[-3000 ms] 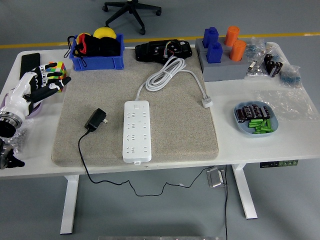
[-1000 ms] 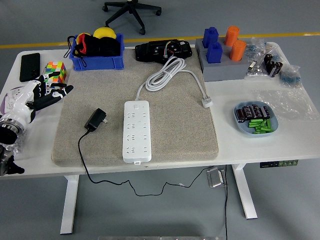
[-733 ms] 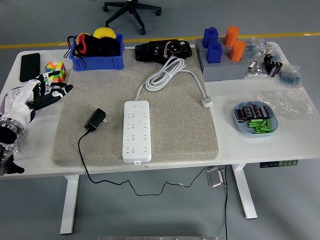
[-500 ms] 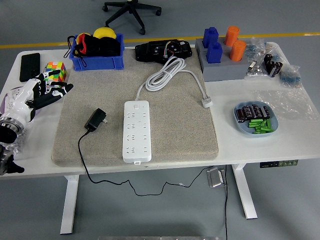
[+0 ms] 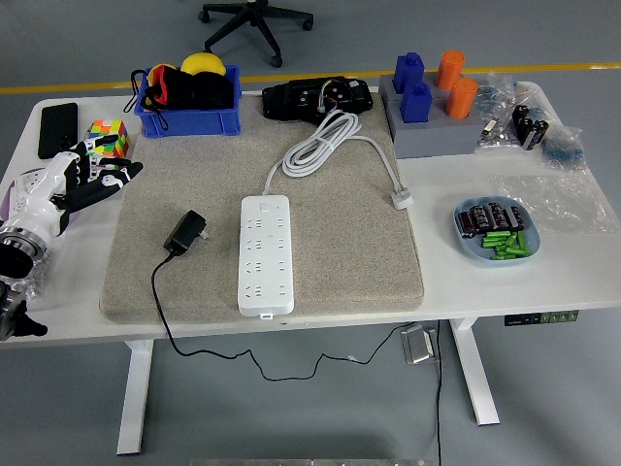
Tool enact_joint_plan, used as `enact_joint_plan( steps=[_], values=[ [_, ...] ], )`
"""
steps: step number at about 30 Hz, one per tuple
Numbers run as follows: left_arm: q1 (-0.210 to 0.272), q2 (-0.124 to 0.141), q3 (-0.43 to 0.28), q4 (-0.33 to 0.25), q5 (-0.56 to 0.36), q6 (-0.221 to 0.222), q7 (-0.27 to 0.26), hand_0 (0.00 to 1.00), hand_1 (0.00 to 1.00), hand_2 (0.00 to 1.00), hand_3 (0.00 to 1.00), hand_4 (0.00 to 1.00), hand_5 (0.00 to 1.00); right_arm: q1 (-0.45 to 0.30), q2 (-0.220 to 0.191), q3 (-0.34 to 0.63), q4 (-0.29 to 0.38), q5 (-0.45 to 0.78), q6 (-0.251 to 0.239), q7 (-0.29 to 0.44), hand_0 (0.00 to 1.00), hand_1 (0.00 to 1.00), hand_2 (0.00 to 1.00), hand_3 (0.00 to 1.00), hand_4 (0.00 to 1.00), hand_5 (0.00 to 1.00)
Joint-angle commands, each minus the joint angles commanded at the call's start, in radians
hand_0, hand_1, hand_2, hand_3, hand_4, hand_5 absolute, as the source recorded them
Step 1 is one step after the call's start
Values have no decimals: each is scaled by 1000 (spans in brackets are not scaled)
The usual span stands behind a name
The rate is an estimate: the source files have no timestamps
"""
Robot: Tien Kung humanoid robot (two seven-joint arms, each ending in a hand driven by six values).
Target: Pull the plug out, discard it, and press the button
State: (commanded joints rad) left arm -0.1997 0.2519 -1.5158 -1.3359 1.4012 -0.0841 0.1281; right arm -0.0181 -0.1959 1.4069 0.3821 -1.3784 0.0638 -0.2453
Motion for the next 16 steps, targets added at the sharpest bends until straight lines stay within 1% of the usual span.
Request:
enact_joint_plan(
  steps=[16],
  values=[
    [-3, 2, -2, -8, -1, 3, -1, 720, 634, 660, 855, 886, 387, 3, 1, 4, 0, -2, 0, 0, 785, 743, 738, 743, 790, 784]
  ],
)
